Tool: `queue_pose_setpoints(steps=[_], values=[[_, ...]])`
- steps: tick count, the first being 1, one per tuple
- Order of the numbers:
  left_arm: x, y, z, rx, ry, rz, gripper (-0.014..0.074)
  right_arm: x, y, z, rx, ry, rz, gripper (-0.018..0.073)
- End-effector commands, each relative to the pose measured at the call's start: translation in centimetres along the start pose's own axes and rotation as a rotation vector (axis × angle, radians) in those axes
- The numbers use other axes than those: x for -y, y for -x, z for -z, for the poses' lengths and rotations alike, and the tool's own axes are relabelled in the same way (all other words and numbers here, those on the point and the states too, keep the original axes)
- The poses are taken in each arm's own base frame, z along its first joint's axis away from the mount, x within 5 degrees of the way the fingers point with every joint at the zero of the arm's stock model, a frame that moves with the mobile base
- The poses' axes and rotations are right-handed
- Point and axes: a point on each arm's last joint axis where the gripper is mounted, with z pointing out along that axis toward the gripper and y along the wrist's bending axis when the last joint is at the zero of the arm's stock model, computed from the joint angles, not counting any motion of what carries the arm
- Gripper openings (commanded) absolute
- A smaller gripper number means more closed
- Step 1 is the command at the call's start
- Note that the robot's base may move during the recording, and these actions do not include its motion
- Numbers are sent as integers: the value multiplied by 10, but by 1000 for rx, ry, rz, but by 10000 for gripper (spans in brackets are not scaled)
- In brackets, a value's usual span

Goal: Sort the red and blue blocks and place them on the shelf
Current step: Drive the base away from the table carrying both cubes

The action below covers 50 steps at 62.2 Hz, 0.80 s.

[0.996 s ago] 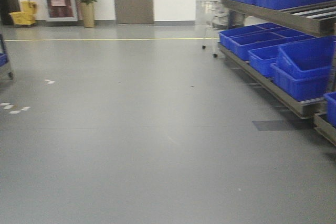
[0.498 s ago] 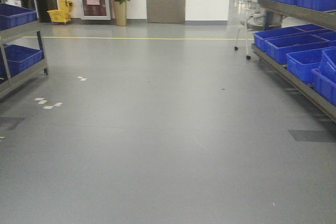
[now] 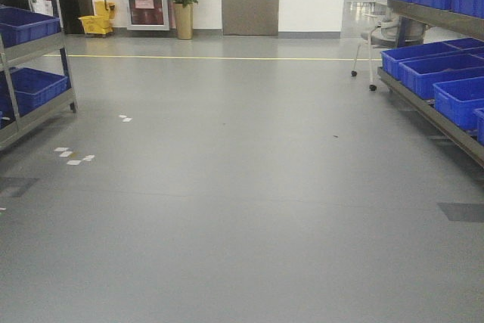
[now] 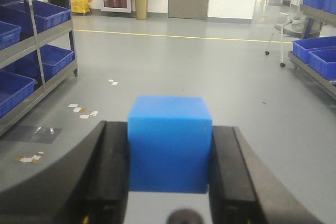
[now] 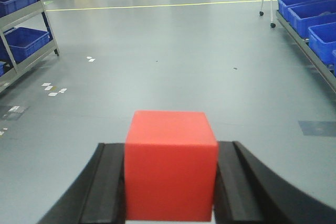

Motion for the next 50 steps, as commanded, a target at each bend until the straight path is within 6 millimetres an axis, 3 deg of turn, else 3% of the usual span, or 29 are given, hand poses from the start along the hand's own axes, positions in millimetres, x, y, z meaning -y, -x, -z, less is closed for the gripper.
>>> queue_pose_setpoints(steps=[1, 50], values=[[1, 19, 2, 115, -15, 15, 132, -2, 16, 1, 101, 11, 3, 51], [1, 19, 2, 115, -15, 15, 132, -2, 16, 1, 101, 11, 3, 51]])
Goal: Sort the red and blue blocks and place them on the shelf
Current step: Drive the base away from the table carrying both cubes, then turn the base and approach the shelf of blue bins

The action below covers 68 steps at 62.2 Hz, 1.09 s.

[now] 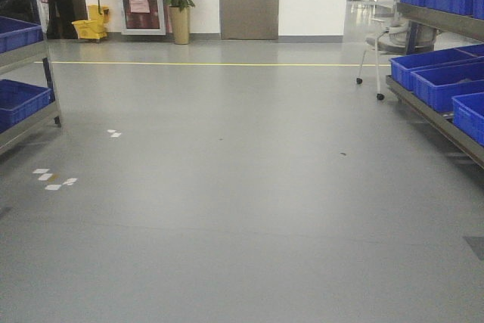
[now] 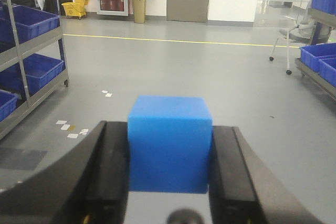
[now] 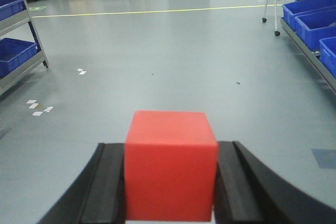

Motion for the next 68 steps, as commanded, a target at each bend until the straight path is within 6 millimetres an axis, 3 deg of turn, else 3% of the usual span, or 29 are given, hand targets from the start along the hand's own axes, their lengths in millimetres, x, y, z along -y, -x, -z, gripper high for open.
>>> queue_pose_setpoints(steps=[1, 68], values=[[1, 19, 2, 115, -15, 15, 132, -2, 16, 1, 101, 11, 3, 51], [1, 19, 2, 115, -15, 15, 132, -2, 16, 1, 101, 11, 3, 51]])
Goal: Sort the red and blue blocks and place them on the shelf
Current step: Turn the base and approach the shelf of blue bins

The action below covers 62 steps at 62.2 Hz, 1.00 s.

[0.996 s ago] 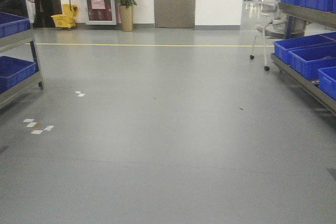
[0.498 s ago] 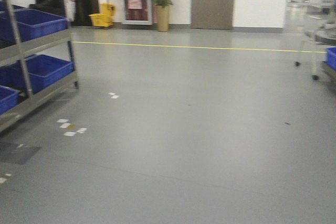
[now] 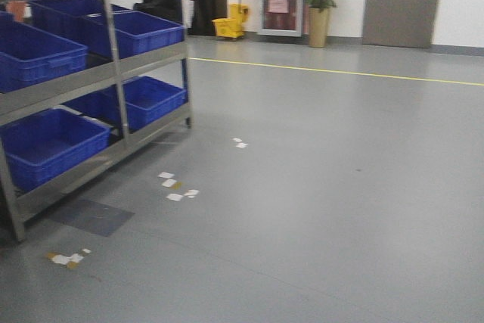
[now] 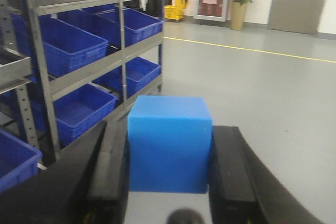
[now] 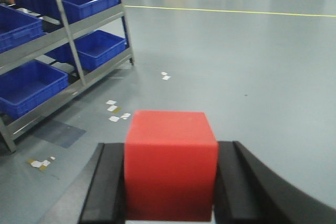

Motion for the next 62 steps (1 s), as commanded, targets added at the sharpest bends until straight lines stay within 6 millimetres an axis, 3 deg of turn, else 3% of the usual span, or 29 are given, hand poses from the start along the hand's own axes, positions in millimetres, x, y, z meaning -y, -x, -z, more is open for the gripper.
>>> queue_pose_setpoints(steps=[1, 62], values=[[1, 20, 2, 116, -15, 15, 132, -2, 16, 1, 101, 11, 3, 51], [1, 20, 2, 116, -15, 15, 132, -2, 16, 1, 101, 11, 3, 51]])
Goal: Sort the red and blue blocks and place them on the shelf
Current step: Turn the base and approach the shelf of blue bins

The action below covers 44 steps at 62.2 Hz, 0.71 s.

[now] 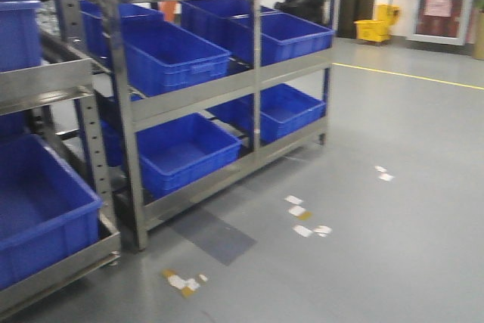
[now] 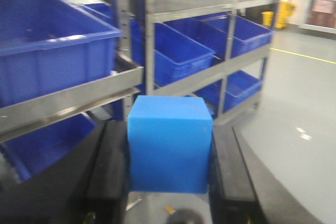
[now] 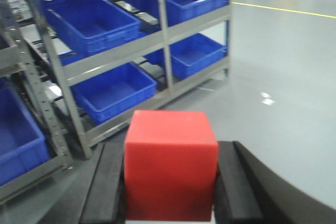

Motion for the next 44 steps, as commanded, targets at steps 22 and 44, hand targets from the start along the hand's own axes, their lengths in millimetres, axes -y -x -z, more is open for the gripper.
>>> queue_pose_setpoints(steps=[22, 44], values=[[1, 20, 2, 116, -15, 15, 132, -2, 16, 1, 101, 11, 3, 51], [1, 20, 2, 116, -15, 15, 132, -2, 16, 1, 101, 11, 3, 51]])
